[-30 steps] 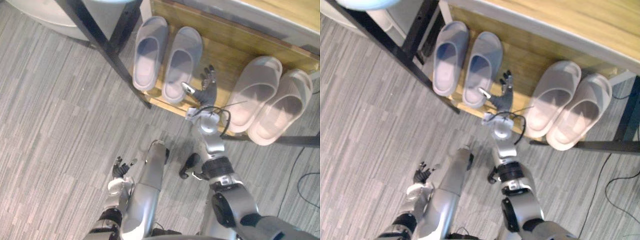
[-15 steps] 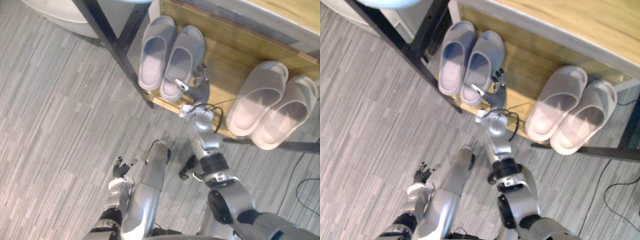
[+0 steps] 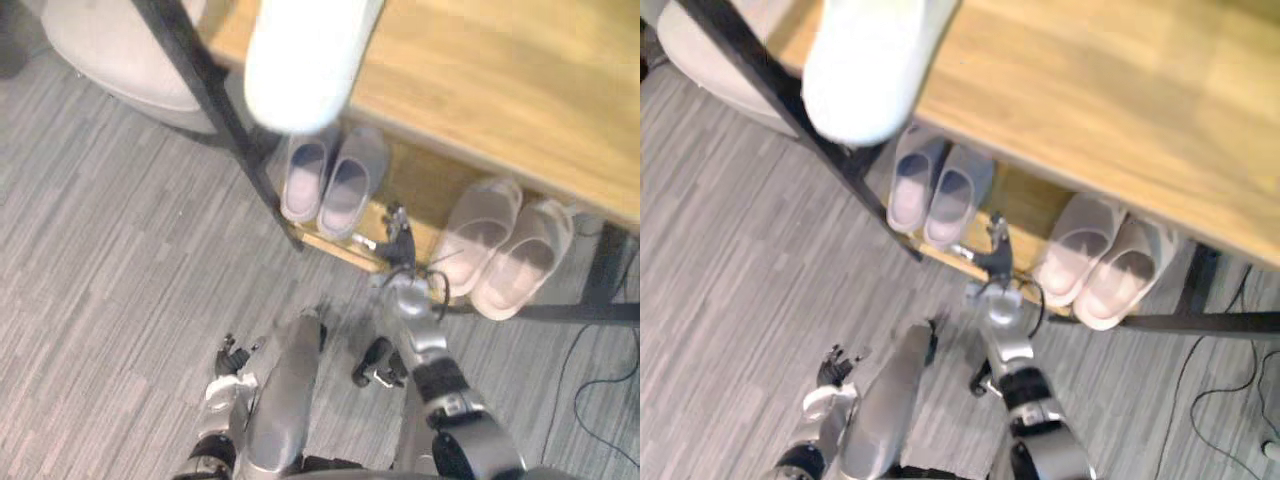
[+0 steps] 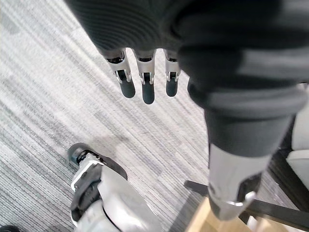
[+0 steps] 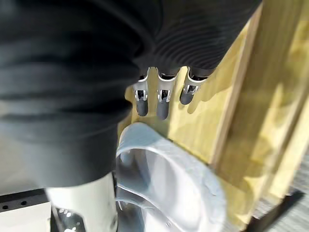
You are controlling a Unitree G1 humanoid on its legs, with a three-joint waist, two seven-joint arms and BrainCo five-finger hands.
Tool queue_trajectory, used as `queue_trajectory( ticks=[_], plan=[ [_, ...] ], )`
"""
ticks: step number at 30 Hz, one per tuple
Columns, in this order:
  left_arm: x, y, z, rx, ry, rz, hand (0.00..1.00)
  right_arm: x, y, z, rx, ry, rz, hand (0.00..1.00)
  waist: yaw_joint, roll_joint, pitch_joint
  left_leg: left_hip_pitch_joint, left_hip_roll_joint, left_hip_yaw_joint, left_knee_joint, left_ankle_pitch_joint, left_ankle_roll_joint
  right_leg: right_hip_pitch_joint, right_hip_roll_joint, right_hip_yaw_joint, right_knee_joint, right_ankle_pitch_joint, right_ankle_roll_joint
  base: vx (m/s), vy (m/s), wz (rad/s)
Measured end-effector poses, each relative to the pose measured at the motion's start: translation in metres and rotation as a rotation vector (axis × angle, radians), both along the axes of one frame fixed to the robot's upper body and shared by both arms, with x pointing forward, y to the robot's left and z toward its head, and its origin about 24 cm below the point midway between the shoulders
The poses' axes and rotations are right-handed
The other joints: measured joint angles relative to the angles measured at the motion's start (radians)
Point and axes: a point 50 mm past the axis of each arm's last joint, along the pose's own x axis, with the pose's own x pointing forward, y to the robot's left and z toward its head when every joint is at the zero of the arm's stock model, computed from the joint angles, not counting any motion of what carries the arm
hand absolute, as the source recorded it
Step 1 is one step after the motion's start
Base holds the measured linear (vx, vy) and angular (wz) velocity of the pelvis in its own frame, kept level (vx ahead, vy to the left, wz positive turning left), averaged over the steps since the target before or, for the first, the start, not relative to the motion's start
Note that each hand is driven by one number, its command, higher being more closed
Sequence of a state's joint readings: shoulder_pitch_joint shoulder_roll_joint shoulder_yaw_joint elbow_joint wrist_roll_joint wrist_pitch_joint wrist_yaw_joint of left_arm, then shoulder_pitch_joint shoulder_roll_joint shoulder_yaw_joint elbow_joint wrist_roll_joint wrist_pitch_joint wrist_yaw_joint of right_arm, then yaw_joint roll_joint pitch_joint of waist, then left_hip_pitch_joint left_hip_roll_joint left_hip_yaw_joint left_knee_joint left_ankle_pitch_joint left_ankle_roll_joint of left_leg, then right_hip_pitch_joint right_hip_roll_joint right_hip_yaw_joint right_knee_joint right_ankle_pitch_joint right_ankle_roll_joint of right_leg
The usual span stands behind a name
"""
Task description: Organize the slippers on the shoe rack
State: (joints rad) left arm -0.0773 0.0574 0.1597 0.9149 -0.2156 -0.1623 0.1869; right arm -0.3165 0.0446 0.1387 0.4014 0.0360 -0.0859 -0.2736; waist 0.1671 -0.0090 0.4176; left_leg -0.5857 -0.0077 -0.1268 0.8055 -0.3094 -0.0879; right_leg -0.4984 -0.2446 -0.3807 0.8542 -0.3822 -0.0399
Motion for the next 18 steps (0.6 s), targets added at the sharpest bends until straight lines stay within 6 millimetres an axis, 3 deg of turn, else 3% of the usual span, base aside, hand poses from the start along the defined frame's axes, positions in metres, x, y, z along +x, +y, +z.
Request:
queue_trajectory(
  ticks=[3, 6, 10, 18],
  plan=[
    [-0.012, 0.009, -0.005, 0.035, 0.038, -0.042, 0.0, -0.019, 0.006, -0.024, -0.067, 0.07, 0.061, 0.0, -0.015, -0.037, -0.068, 0.094, 0.019, 0.012, -0.106, 0.023, 0.005, 0.088, 0.032, -0.003, -0.124, 0.04, 0.012, 0.19, 0.033, -0.19],
    [-0.02, 0.005, -0.01, 0.055, 0.081, -0.131, 0.0, -0.042, 0.008, -0.048, -0.118, 0.149, 0.117, 0.0, -0.03, -0.072, -0.139, 0.2, 0.023, 0.032, -0.235, 0.059, 0.013, 0.183, 0.051, -0.003, -0.252, 0.08, 0.028, 0.15, 0.032, -0.07],
    [-0.029, -0.008, -0.02, 0.058, 0.158, -0.272, 0.0, -0.062, 0.0, -0.077, -0.192, 0.262, 0.162, 0.0, -0.072, -0.068, -0.204, 0.321, 0.025, 0.049, -0.388, 0.111, 0.021, 0.291, 0.079, 0.008, -0.42, 0.154, 0.049, 0.15, 0.078, -0.14],
    [-0.047, -0.016, -0.03, 0.068, 0.237, -0.356, 0.0, -0.108, -0.039, -0.142, -0.336, 0.585, 0.171, 0.0, -0.105, -0.038, -0.262, 0.465, 0.033, 0.106, -0.587, 0.186, 0.031, 0.413, 0.126, 0.056, -0.655, 0.273, 0.067, 0.06, 0.035, -0.22]
  ],
)
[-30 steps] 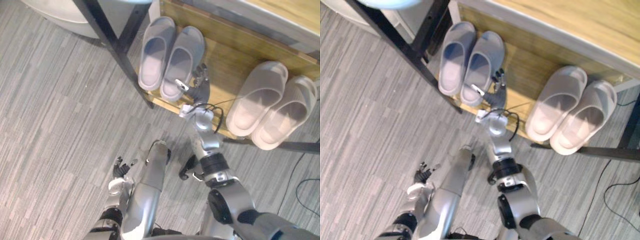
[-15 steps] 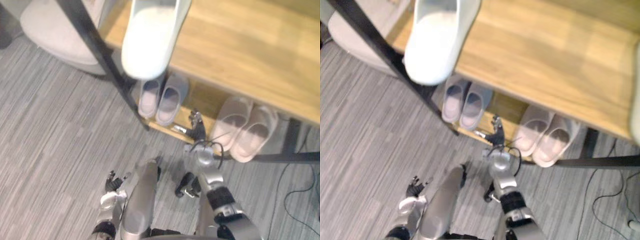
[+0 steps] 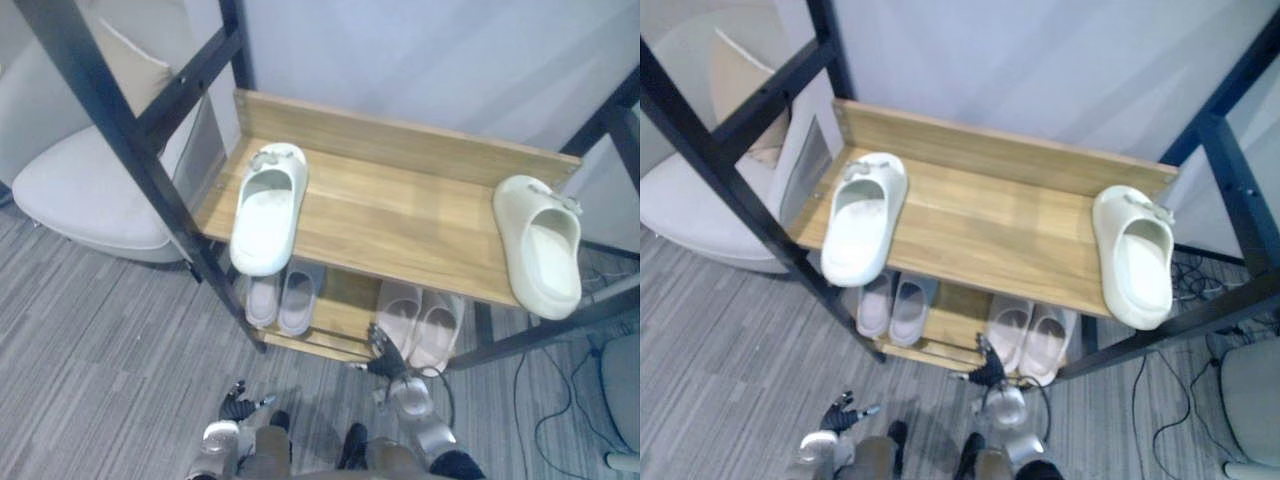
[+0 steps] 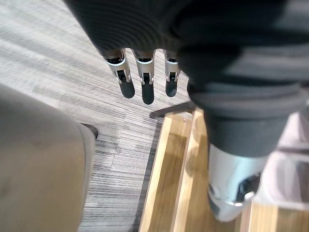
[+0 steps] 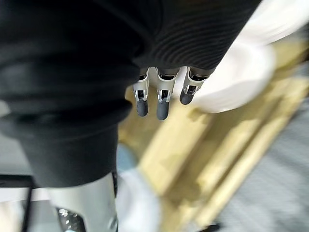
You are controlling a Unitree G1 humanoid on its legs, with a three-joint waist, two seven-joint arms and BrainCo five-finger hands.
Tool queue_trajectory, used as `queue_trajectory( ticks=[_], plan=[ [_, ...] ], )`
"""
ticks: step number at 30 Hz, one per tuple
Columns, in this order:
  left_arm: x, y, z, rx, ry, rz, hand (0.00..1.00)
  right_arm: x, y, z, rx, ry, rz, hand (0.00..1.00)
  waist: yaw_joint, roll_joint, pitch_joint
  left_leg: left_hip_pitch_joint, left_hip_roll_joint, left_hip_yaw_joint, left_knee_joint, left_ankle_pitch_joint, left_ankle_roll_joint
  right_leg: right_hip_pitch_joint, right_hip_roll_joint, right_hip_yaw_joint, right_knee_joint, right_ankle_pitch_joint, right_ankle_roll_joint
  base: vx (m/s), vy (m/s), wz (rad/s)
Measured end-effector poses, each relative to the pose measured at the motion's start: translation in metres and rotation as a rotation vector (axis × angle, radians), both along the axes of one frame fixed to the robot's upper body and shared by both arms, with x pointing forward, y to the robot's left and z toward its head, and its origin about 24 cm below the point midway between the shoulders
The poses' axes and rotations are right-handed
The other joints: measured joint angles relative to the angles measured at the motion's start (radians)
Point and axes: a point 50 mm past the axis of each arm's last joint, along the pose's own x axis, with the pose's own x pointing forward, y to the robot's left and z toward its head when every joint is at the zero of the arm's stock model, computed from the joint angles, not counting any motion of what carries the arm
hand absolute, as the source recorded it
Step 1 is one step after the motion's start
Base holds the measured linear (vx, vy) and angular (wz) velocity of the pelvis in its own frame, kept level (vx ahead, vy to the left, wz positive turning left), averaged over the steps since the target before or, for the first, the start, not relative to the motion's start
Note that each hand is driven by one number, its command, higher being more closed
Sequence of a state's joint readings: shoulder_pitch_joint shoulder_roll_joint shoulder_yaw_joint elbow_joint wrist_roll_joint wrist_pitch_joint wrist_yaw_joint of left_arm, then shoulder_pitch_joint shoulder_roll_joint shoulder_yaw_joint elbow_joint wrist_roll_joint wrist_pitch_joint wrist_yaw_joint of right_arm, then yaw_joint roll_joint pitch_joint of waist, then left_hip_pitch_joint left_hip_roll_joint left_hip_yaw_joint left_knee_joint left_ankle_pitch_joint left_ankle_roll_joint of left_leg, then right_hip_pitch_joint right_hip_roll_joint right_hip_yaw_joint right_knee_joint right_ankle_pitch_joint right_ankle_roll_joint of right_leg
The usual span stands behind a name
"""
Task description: Organize the slippers on the shoe rack
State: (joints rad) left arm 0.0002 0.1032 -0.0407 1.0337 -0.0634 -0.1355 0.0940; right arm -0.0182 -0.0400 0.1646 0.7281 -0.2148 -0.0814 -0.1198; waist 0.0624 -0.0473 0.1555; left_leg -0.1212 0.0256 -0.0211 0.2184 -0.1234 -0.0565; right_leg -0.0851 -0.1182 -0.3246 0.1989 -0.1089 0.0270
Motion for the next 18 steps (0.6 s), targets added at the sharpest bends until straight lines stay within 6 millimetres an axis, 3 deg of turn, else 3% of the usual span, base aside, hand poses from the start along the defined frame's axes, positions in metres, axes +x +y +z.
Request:
queue_trajectory(
  ticks=[4, 13, 16, 18],
  plan=[
    [-0.002, -0.007, -0.002, 0.022, 0.019, -0.087, 0.0, -0.025, -0.018, -0.022, -0.049, 0.133, -0.05, 0.0, -0.006, 0.015, -0.017, 0.057, -0.001, 0.011, -0.065, 0.024, 0.002, 0.054, 0.016, 0.014, -0.086, 0.047, 0.004, 0.01, 0.006, -0.13],
    [-0.001, -0.02, -0.002, 0.069, 0.028, -0.26, 0.0, -0.056, -0.038, -0.04, -0.068, 0.262, -0.149, 0.0, -0.016, 0.02, -0.041, 0.128, -0.005, 0.025, -0.177, 0.082, 0.01, 0.123, 0.036, 0.037, -0.224, 0.125, 0.005, -0.02, 0.004, -0.06],
    [-0.002, -0.034, -0.003, 0.082, 0.026, -0.382, 0.0, -0.067, -0.042, -0.046, -0.065, 0.31, -0.186, 0.0, -0.017, 0.024, -0.06, 0.15, -0.011, 0.033, -0.2, 0.089, 0.015, 0.141, 0.036, 0.047, -0.253, 0.139, 0.016, -0.01, 0.022, -0.09],
    [0.005, -0.058, 0.004, 0.083, -0.036, -0.549, 0.0, -0.076, -0.046, -0.049, -0.068, 0.332, -0.205, 0.0, -0.021, 0.031, -0.07, 0.167, -0.019, 0.035, -0.215, 0.093, 0.018, 0.157, 0.03, 0.051, -0.265, 0.145, 0.023, -0.02, 0.043, -0.03]
  ],
)
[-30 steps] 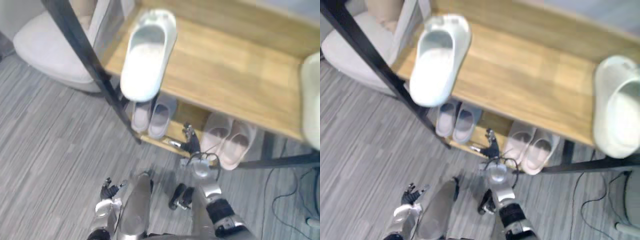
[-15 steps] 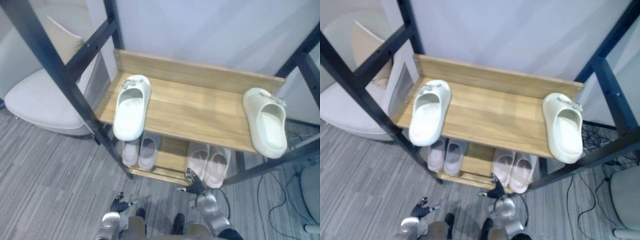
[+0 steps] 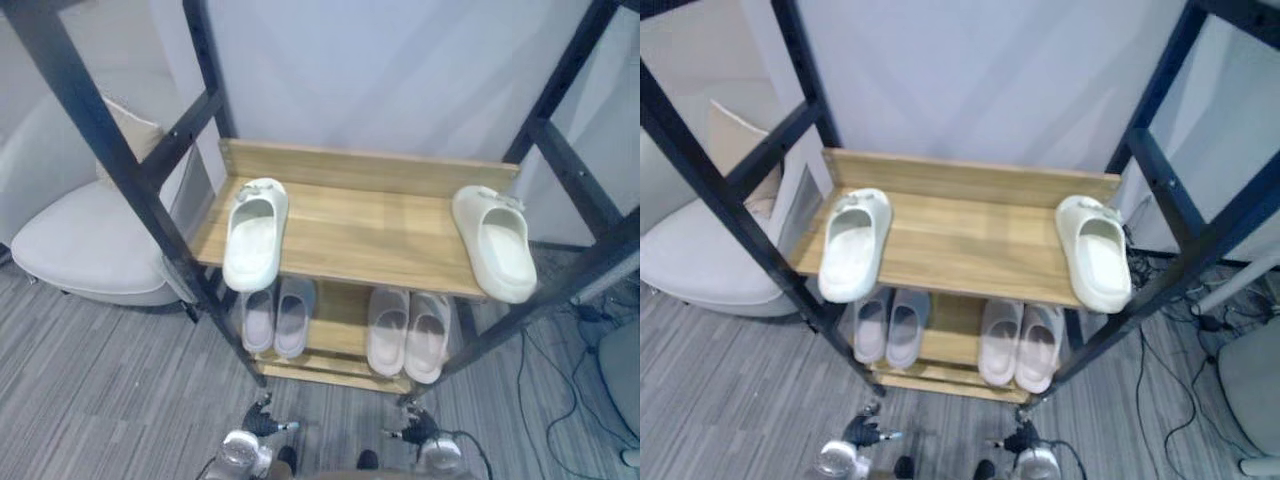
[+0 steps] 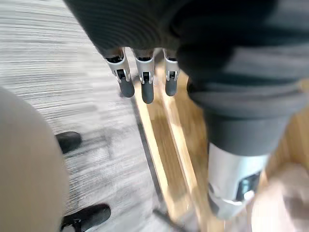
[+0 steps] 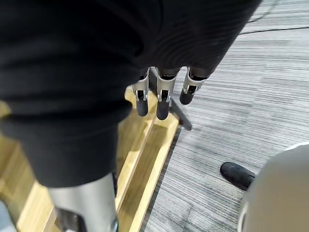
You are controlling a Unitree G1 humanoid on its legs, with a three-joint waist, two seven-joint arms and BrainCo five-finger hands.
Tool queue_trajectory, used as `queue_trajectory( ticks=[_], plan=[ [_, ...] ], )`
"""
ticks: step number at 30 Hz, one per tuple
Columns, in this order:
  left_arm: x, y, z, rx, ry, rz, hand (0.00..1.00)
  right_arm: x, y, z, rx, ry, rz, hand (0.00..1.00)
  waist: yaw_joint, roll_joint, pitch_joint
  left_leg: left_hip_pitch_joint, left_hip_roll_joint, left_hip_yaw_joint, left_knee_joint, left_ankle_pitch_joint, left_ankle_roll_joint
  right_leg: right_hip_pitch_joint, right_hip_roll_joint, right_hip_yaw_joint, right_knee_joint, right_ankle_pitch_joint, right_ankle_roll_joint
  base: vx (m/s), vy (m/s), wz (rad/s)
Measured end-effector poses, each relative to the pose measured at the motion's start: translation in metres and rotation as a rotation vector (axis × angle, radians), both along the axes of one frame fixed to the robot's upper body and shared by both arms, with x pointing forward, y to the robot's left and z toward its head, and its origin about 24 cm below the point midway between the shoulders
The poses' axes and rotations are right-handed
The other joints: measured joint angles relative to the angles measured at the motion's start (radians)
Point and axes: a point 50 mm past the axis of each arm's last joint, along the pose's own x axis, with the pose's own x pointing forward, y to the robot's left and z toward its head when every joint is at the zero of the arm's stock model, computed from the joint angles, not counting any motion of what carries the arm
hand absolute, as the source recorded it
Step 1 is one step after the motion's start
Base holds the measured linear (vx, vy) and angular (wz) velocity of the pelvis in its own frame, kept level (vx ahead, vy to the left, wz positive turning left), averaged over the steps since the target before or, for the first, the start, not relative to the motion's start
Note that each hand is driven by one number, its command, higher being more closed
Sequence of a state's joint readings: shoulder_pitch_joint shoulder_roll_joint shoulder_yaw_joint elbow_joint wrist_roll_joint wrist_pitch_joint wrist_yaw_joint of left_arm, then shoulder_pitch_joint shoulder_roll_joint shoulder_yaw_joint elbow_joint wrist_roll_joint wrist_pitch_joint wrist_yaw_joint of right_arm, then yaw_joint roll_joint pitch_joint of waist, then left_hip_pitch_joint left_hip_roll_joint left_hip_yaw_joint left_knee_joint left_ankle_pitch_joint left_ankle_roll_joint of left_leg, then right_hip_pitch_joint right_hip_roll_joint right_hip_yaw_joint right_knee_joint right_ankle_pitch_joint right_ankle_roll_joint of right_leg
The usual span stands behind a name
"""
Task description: Organize the slippers on the shoe rack
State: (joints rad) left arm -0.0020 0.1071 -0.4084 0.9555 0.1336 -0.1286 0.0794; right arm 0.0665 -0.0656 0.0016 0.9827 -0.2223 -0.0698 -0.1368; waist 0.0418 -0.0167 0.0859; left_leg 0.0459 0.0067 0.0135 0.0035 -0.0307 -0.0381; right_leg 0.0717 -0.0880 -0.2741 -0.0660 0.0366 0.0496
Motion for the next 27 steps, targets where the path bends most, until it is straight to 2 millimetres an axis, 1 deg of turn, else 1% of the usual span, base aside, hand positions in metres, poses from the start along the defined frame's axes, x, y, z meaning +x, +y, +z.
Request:
queue_trajectory(
  ticks=[1, 3, 4, 5, 6, 7, 8, 9, 10, 11, 13, 14, 15, 17, 19, 20, 21, 23, 24, 25, 26, 27],
  plan=[
    [0.002, -0.004, 0.002, -0.008, -0.014, -0.024, 0.0, 0.0, 0.0, 0.0, 0.002, 0.0, -0.005, 0.0, 0.0, 0.001, -0.002, 0.0, -0.001, 0.0, -0.002, 0.001, 0.0, -0.001, -0.001, 0.0, 0.0, 0.001, 0.001, -0.02, 0.05, 0.01],
    [0.016, -0.035, 0.026, -0.109, -0.15, -0.171, 0.0, -0.001, -0.002, 0.0, 0.002, 0.001, -0.015, 0.0, -0.003, 0.009, -0.007, 0.002, -0.01, -0.003, -0.008, 0.003, 0.003, 0.002, -0.007, -0.001, -0.005, 0.006, 0.007, -0.02, 0.056, 0.02],
    [0.017, -0.039, 0.029, -0.123, -0.166, -0.188, 0.0, -0.001, -0.002, 0.0, 0.002, 0.001, -0.017, 0.0, -0.003, 0.009, -0.008, 0.004, -0.011, -0.004, -0.009, 0.004, 0.004, 0.003, -0.008, -0.001, -0.006, 0.006, 0.007, -0.01, 0.053, 0.05],
    [0.021, -0.057, 0.044, -0.191, -0.232, -0.26, 0.0, -0.002, -0.004, 0.0, 0.002, 0.003, -0.036, 0.0, -0.004, 0.012, -0.009, 0.016, -0.016, -0.011, -0.023, 0.009, 0.008, 0.013, -0.011, -0.005, -0.008, 0.006, 0.009, 0.0, 0.029, 0.07],
    [0.022, -0.061, 0.049, -0.208, -0.253, -0.285, 0.0, -0.003, -0.005, -0.001, 0.004, 0.004, -0.045, 0.0, -0.005, 0.013, -0.009, 0.02, -0.018, -0.013, -0.025, 0.009, 0.009, 0.016, -0.013, -0.007, -0.008, 0.005, 0.011, 0.01, 0.044, 0.15],
    [0.023, -0.078, 0.065, -0.273, -0.309, -0.356, 0.0, -0.005, -0.007, -0.002, 0.008, 0.014, -0.064, 0.0, -0.005, 0.016, -0.013, 0.03, -0.021, -0.021, -0.031, 0.01, 0.01, 0.026, -0.016, -0.015, -0.007, 0.003, 0.014, 0.01, 0.036, 0.15],
    [0.023, -0.087, 0.074, -0.312, -0.34, -0.405, 0.0, -0.006, -0.008, -0.002, 0.005, 0.016, -0.064, 0.0, -0.006, 0.018, -0.019, 0.031, -0.023, -0.025, -0.034, 0.011, 0.011, 0.027, -0.017, -0.019, -0.007, 0.0, 0.017, 0.01, 0.033, 0.15],
    [0.021, -0.093, 0.082, -0.346, -0.362, -0.442, 0.0, -0.007, -0.009, -0.002, 0.004, 0.017, -0.063, 0.0, -0.006, 0.02, -0.021, 0.031, -0.025, -0.027, -0.035, 0.011, 0.011, 0.028, -0.017, -0.021, -0.006, -0.001, 0.018, 0.02, 0.022, 0.08],
    [0.019, -0.103, 0.095, -0.411, -0.397, -0.487, 0.0, -0.007, -0.009, -0.002, 0.003, 0.019, -0.064, 0.0, -0.006, 0.024, -0.024, 0.031, -0.026, -0.028, -0.035, 0.011, 0.012, 0.028, -0.019, -0.022, -0.006, -0.001, 0.019, 0.02, 0.023, 0.04],
    [0.019, -0.106, 0.1, -0.432, -0.412, -0.507, 0.0, -0.009, -0.009, -0.002, 0.003, 0.021, -0.065, 0.0, -0.006, 0.025, -0.026, 0.031, -0.027, -0.028, -0.036, 0.011, 0.012, 0.028, -0.019, -0.022, -0.006, -0.001, 0.019, 0.04, 0.037, 0.01],
    [0.017, -0.122, 0.131, -0.556, -0.504, -0.554, 0.0, -0.009, -0.01, -0.002, -0.001, 0.019, -0.06, 0.0, -0.006, 0.031, -0.029, 0.034, -0.03, -0.029, -0.036, 0.014, 0.019, 0.03, -0.022, -0.023, -0.004, -0.001, 0.017, 0.03, 0.031, 0.01],
    [0.018, -0.124, 0.138, -0.586, -0.522, -0.548, 0.0, -0.009, -0.01, -0.002, -0.001, 0.018, -0.058, 0.0, -0.006, 0.031, -0.029, 0.034, -0.03, -0.029, -0.036, 0.014, 0.019, 0.03, -0.022, -0.023, -0.003, -0.002, 0.016, 0.0, 0.0, 0.0],
    [0.021, -0.127, 0.159, -0.675, -0.587, -0.531, 0.0, -0.008, -0.01, -0.002, -0.002, 0.013, -0.054, 0.0, -0.006, 0.031, -0.03, 0.036, -0.03, -0.031, -0.036, 0.014, 0.02, 0.031, -0.023, -0.024, 0.001, -0.006, 0.016, 0.0, 0.0, 0.0],
    [0.023, -0.129, 0.182, -0.771, -0.662, -0.512, 0.0, -0.008, -0.01, -0.002, -0.004, 0.012, -0.053, 0.0, -0.006, 0.032, -0.032, 0.042, -0.03, -0.033, -0.036, 0.013, 0.02, 0.035, -0.023, -0.026, 0.006, -0.012, 0.017, 0.02, 0.009, 0.04],
    [0.03, -0.126, 0.213, -0.868, -0.768, -0.478, 0.0, -0.011, -0.011, -0.002, -0.012, 0.021, -0.039, 0.0, -0.006, 0.036, -0.043, 0.039, -0.03, -0.035, -0.036, 0.008, 0.021, 0.031, -0.029, -0.027, 0.012, -0.019, 0.018, 0.0, 0.0, 0.0],
    [0.031, -0.126, 0.216, -0.878, -0.779, -0.471, 0.0, -0.011, -0.011, -0.002, -0.013, 0.021, -0.037, 0.0, -0.006, 0.037, -0.044, 0.039, -0.03, -0.035, -0.035, 0.006, 0.019, 0.03, -0.029, -0.027, 0.013, -0.02, 0.018, 0.0, 0.0, 0.0],
    [0.037, -0.122, 0.232, -0.902, -0.85, -0.446, 0.0, -0.011, -0.011, -0.002, -0.018, 0.019, -0.03, 0.0, -0.005, 0.034, -0.046, 0.038, -0.03, -0.035, -0.035, 0.004, 0.02, 0.025, -0.031, -0.027, 0.024, -0.026, 0.02, 0.0, 0.0, 0.0],
    [0.047, -0.114, 0.253, -0.911, -0.962, -0.404, 0.0, -0.011, -0.013, -0.002, -0.026, 0.02, -0.028, 0.0, -0.005, 0.035, -0.055, 0.038, -0.032, -0.034, -0.032, 0.001, 0.024, 0.023, -0.034, -0.026, 0.03, -0.031, 0.022, 0.02, 0.011, 0.0],
    [0.048, -0.114, 0.253, -0.911, -0.964, -0.403, 0.0, -0.011, -0.013, -0.002, -0.026, 0.02, -0.028, 0.0, -0.005, 0.035, -0.055, 0.038, -0.032, -0.034, -0.032, 0.001, 0.025, 0.023, -0.034, -0.026, 0.03, -0.031, 0.022, 0.0, 0.0, 0.0],
    [0.056, -0.108, 0.267, -0.904, -1.043, -0.376, 0.0, -0.011, -0.014, -0.002, -0.028, 0.022, -0.028, 0.0, -0.003, 0.033, -0.06, 0.028, -0.034, -0.034, -0.024, -0.001, 0.027, 0.019, -0.035, -0.026, 0.031, -0.032, 0.023, 0.0, 0.0, 0.0],
    [0.057, -0.107, 0.269, -0.903, -1.053, -0.372, 0.0, -0.012, -0.014, -0.002, -0.028, 0.022, -0.028, 0.0, -0.002, 0.032, -0.061, 0.025, -0.034, -0.034, -0.022, -0.002, 0.027, 0.017, -0.035, -0.026, 0.031, -0.032, 0.023, 0.0, 0.0, 0.0],
    [0.062, -0.102, 0.277, -0.896, -1.102, -0.353, 0.0, -0.011, -0.014, -0.002, -0.028, 0.022, -0.028, 0.0, -0.002, 0.032, -0.062, 0.022, -0.034, -0.034, -0.019, -0.002, 0.027, 0.017, -0.035, -0.025, 0.035, -0.032, 0.022, 0.0, 0.0, 0.0]
  ],
)
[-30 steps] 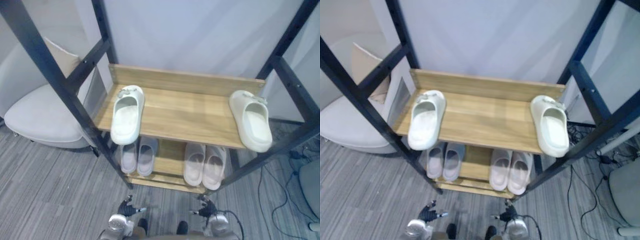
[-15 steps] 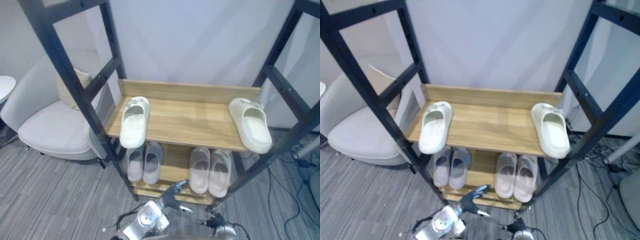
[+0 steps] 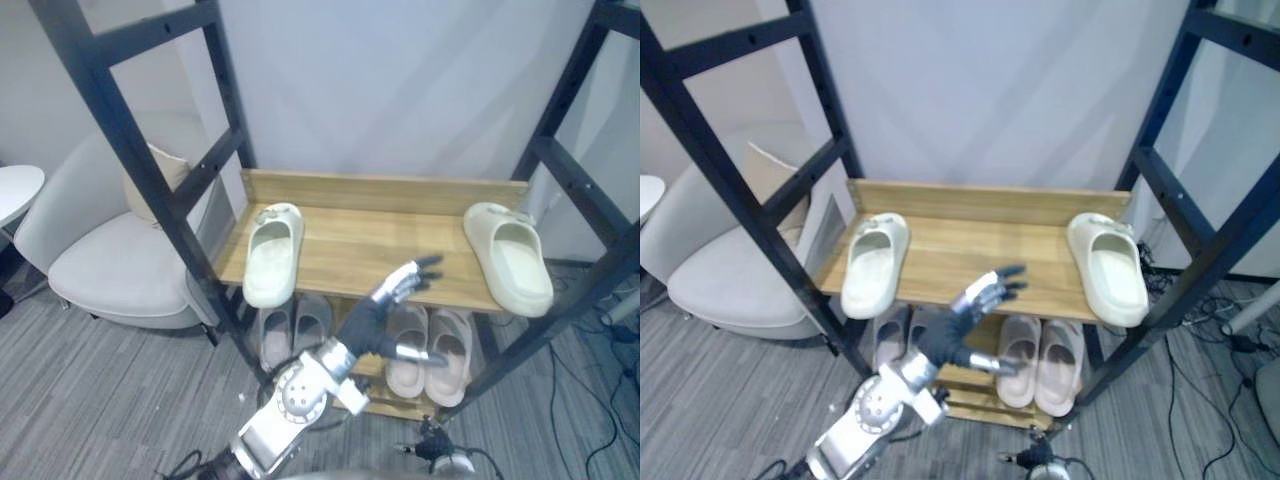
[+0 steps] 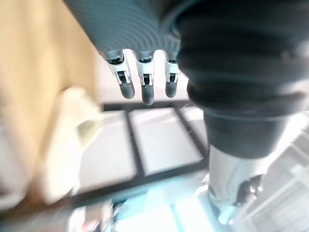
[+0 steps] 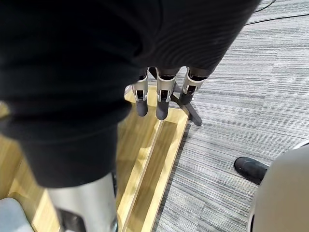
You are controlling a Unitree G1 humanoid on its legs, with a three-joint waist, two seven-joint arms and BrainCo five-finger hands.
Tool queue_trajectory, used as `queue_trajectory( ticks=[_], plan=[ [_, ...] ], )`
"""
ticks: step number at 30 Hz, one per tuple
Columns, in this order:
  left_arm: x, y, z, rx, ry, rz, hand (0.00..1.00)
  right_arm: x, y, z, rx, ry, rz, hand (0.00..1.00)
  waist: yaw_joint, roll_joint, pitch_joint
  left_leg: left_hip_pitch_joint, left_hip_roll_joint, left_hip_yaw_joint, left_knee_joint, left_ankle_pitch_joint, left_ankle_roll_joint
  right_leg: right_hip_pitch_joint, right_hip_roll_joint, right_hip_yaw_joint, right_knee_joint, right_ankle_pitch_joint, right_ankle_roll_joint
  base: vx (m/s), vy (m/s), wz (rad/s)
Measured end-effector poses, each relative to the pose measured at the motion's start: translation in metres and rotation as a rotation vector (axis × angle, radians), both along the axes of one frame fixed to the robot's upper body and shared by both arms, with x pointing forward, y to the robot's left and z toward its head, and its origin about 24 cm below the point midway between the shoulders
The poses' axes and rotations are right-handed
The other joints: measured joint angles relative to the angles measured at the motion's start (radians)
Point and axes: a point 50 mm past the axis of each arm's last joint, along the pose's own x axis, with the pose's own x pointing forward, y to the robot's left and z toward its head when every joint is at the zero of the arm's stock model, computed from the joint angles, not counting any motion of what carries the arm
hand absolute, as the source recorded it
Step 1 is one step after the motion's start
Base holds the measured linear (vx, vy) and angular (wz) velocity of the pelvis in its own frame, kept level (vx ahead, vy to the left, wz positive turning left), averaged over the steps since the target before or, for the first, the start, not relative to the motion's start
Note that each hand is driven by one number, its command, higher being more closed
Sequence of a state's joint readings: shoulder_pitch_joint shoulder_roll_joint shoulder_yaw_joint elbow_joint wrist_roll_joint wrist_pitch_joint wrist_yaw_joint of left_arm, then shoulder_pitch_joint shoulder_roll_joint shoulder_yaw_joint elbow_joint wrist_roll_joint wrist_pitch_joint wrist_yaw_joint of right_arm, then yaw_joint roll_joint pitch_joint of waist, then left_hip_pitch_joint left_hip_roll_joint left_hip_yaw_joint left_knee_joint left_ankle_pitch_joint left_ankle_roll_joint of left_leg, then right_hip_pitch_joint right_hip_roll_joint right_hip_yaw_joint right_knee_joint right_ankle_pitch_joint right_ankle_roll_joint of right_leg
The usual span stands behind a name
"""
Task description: Organize the slippers on the shoe rack
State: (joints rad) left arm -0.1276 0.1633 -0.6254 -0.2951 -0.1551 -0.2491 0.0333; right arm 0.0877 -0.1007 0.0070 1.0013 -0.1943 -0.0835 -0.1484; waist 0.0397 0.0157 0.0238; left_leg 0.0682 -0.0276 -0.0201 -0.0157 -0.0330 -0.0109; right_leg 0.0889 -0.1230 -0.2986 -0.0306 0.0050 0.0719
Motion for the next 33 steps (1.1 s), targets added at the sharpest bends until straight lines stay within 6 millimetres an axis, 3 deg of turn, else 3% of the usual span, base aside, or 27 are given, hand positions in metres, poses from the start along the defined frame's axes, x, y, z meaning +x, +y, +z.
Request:
queue_trajectory(
  ticks=[4, 9, 14, 19, 25, 33],
  plan=[
    [0.02, 0.022, 0.028, -0.038, -0.116, 0.143, 0.0, 0.0, -0.001, 0.0, 0.003, 0.005, 0.004, 0.0, 0.0, -0.011, 0.0, 0.001, -0.001, 0.0, 0.001, 0.0, 0.0, -0.001, 0.0, 0.001, 0.007, -0.001, -0.001, 0.0, 0.0, 0.0],
    [0.047, 0.047, 0.041, 0.045, -0.215, 0.331, 0.0, 0.0, -0.001, 0.0, 0.017, 0.01, 0.012, 0.0, 0.0, -0.015, 0.0, 0.002, -0.001, -0.001, 0.002, 0.0, 0.0, 0.0, 0.0, 0.001, 0.009, -0.001, -0.001, -0.01, 0.002, 0.0],
    [0.07, 0.068, 0.035, 0.209, -0.233, 0.467, 0.0, 0.0, -0.001, 0.0, 0.031, 0.01, 0.018, 0.0, -0.001, -0.014, 0.0, 0.001, -0.001, -0.002, 0.0, 0.0, 0.0, -0.003, 0.002, 0.001, 0.005, -0.001, -0.001, 0.0, 0.0, 0.0],
    [0.095, 0.111, 0.008, 0.416, -0.119, 0.623, 0.0, 0.002, -0.003, 0.001, 0.036, 0.01, 0.016, 0.0, -0.004, -0.016, 0.001, -0.005, -0.001, -0.001, -0.009, 0.0, 0.0, -0.002, 0.009, -0.001, -0.033, 0.01, -0.004, 0.0, 0.0, 0.0],
    [0.11, 0.15, 0.005, 0.564, -0.092, 0.773, 0.0, 0.009, -0.006, 0.005, 0.035, -0.028, -0.005, 0.0, -0.005, -0.022, 0.006, -0.016, -0.002, -0.001, -0.011, 0.0, 0.0, -0.007, 0.013, 0.004, -0.057, 0.022, -0.004, 0.03, 0.003, -0.03],
    [0.113, 0.163, 0.009, 0.646, -0.121, 0.834, 0.0, 0.011, -0.006, 0.008, 0.036, -0.052, -0.005, 0.0, -0.004, -0.028, 0.017, -0.016, 0.001, 0.009, -0.016, -0.001, -0.002, -0.019, 0.018, 0.026, -0.058, 0.029, -0.01, -0.02, 0.003, -0.08]
  ],
)
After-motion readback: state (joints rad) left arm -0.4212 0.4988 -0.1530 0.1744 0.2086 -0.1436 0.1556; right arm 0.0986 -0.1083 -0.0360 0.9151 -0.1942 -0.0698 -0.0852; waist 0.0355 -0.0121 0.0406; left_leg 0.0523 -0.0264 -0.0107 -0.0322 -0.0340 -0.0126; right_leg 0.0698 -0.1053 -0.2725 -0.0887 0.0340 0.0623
